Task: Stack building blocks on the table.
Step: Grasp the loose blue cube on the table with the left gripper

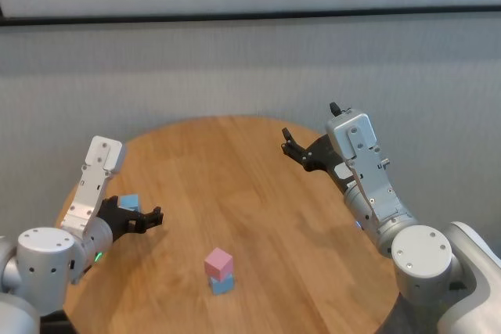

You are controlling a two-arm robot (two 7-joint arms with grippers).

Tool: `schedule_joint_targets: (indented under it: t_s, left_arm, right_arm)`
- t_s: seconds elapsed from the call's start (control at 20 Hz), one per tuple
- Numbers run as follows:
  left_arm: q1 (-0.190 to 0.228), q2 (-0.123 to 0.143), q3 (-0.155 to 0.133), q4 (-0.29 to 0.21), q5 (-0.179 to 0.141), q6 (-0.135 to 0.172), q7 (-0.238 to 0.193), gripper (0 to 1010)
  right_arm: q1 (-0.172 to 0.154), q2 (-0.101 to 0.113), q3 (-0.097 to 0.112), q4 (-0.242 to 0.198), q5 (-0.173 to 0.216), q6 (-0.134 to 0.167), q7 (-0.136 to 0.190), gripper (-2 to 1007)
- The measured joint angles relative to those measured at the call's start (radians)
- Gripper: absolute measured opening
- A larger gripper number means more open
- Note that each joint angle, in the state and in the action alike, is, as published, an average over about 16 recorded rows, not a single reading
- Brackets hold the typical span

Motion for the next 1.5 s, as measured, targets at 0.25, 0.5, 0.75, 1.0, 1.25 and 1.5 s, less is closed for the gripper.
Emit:
schedule_joint_targets:
  t_s: [0.25,0.5,0.75,1.0,1.25,1.5]
  left_arm:
    - [-0.009,-0.007,-0.005,0.016,0.009,0.003,-0.008,1000]
    - [-0.018,-0.013,-0.008,0.031,0.021,0.005,-0.015,1000]
    - [-0.028,-0.016,-0.005,0.045,0.039,0.007,-0.025,1000]
    - [-0.040,-0.014,0.006,0.059,0.061,0.013,-0.038,1000]
    - [-0.048,-0.011,0.016,0.066,0.076,0.019,-0.047,998]
    - [-0.052,-0.008,0.022,0.069,0.083,0.022,-0.050,963]
  right_arm:
    - [0.000,0.000,0.000,0.000,0.000,0.000,0.000,1001]
    - [0.000,0.000,0.000,0.000,0.000,0.000,0.000,1001]
    - [0.000,0.000,0.000,0.000,0.000,0.000,0.000,1001]
    - [0.000,0.000,0.000,0.000,0.000,0.000,0.000,1001]
    - [0.000,0.000,0.000,0.000,0.000,0.000,0.000,1001]
    - [0.000,0.000,0.000,0.000,0.000,0.000,0.000,1001]
